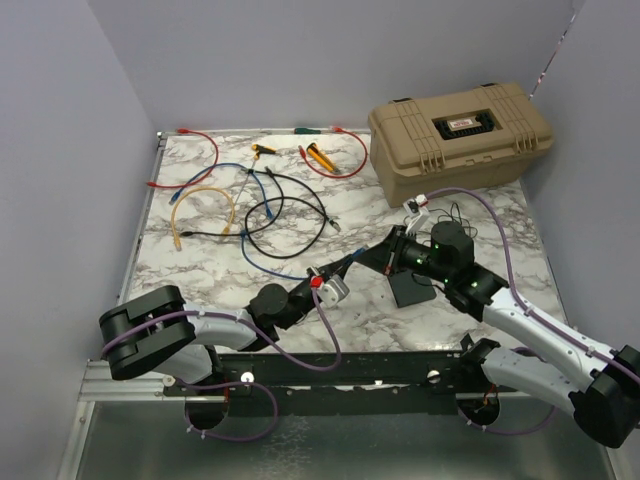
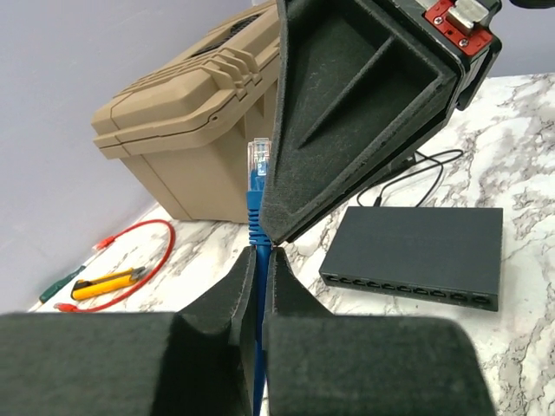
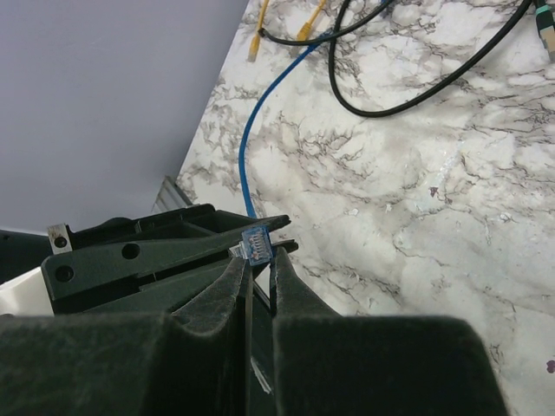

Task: Insert the plug into the switch port
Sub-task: Pick up the connector from the center of the board.

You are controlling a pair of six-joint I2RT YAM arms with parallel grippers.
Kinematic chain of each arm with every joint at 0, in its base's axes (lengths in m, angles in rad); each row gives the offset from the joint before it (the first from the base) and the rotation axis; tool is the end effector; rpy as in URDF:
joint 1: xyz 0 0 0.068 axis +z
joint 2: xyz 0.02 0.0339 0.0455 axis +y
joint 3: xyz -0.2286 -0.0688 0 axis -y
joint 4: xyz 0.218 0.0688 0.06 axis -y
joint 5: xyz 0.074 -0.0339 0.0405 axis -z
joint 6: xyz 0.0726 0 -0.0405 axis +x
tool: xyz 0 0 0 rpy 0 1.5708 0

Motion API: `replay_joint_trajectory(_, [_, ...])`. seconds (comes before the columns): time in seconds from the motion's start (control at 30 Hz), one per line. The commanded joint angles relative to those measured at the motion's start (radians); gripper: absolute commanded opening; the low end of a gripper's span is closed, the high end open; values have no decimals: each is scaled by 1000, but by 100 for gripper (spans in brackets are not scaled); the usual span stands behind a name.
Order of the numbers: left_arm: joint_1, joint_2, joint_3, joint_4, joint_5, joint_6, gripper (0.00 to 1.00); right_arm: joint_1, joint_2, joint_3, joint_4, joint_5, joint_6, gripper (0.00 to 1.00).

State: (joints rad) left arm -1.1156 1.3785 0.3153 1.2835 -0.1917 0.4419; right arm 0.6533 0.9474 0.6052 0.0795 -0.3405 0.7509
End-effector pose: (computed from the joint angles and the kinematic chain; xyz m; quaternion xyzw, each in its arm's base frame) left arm 0.1340 -0.2422 0.2083 0.3839 0.4954 -0.2003 0.7531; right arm 0.1835 0.1710 0.2455 -0.0648 0.7863 0.4899 0.3710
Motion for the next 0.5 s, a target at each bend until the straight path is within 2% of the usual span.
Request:
replay_joint_trajectory(0.0, [20, -6, 4, -11, 10, -38, 0, 5, -33, 38, -91, 28, -57, 11])
replay_joint_trajectory(0.1, [48, -39, 20, -138, 95, -102, 0, 5, -65, 51, -139, 52, -116, 34])
replay_joint_trajectory(0.13, [57, -56, 31, -200, 119, -126, 0, 4, -76, 50, -145, 51, -148, 38])
replay_joint_trajectory(0.33, [98, -155, 75, -465, 217, -221, 0, 5, -202, -20, -145, 13, -458, 57])
replay_joint_trajectory(0.47, [100, -205, 124, -631, 310, -248, 0, 5, -312, -110, -92, -49, -625, 65])
